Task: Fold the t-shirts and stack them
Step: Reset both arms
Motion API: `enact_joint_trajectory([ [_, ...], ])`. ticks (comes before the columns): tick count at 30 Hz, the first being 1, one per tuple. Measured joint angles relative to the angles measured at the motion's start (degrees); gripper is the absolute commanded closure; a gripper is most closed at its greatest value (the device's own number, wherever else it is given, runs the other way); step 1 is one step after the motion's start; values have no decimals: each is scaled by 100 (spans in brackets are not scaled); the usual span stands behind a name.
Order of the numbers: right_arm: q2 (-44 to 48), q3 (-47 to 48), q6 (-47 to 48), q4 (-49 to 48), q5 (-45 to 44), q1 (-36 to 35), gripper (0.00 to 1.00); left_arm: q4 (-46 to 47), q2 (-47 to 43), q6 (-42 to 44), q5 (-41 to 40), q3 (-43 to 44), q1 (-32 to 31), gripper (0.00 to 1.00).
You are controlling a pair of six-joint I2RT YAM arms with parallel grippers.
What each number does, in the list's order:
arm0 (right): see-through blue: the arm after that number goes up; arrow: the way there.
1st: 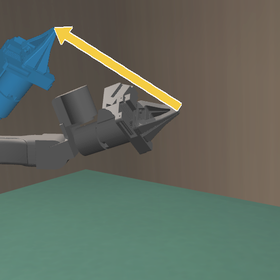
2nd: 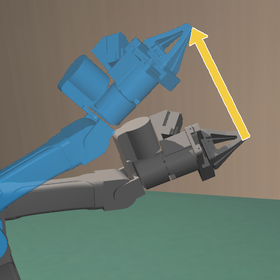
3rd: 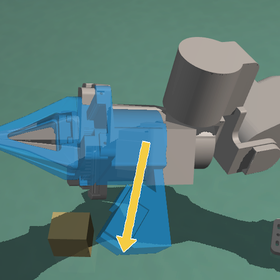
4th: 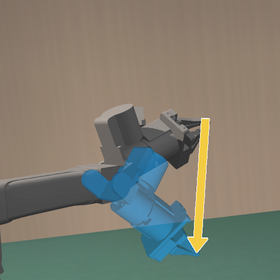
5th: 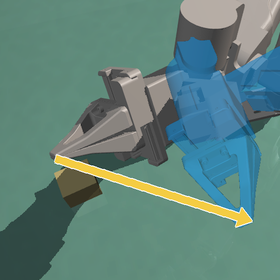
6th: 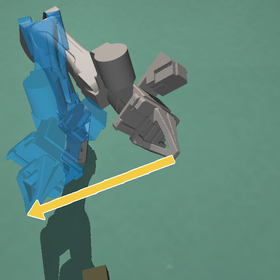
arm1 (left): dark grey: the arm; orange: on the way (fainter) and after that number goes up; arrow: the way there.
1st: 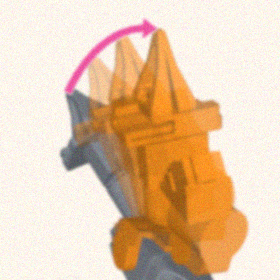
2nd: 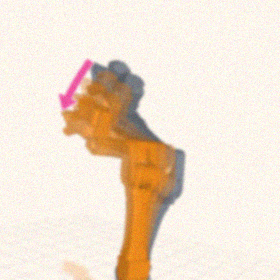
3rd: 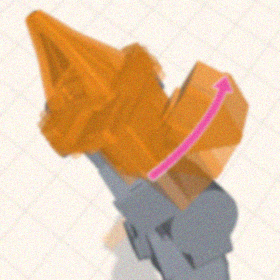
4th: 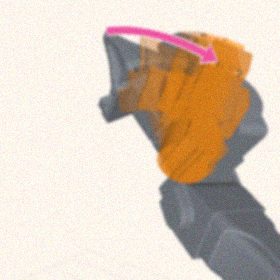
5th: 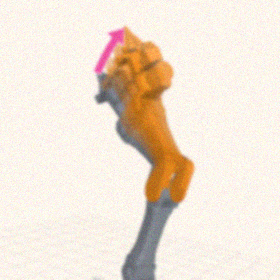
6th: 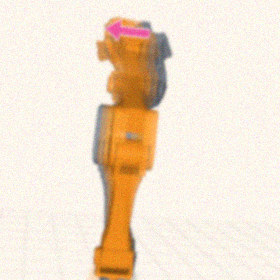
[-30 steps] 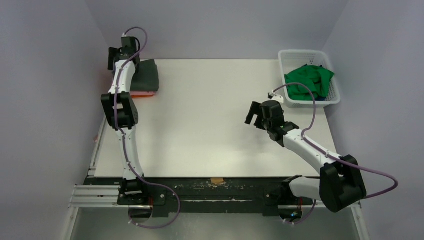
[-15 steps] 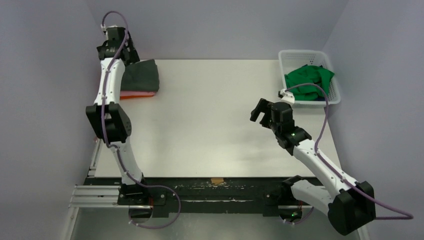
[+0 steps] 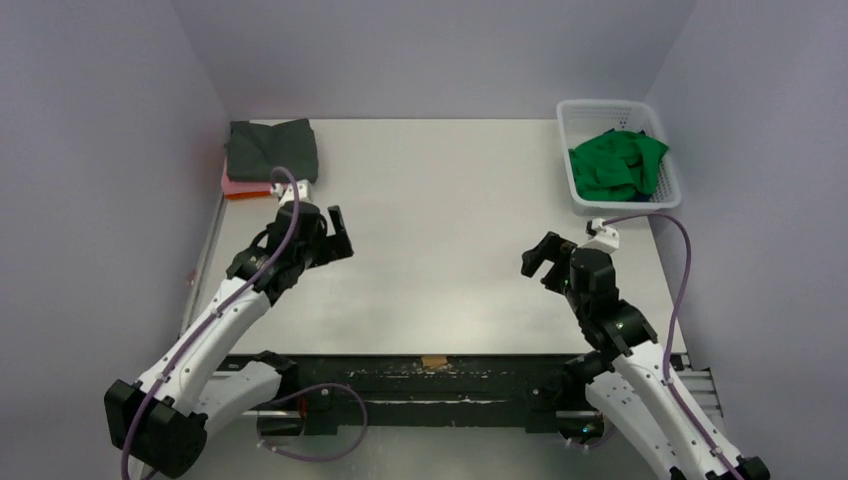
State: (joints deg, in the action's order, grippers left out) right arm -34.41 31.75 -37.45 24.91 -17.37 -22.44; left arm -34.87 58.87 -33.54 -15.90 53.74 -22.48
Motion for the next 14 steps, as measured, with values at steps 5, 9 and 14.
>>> enact_joint_trajectory([
  [5, 533, -632, 87, 125, -94, 0, 1, -361, -1021, -468, 17, -1309, -293, 0],
  [9, 595, -999, 138, 42, -22, 0, 3, -538, -1381, -651, 13, -1499, -363, 0],
  [14, 616, -1054, 142, -76, 9, 0, 1, -448, -1646, -699, 15, -1644, -391, 0],
])
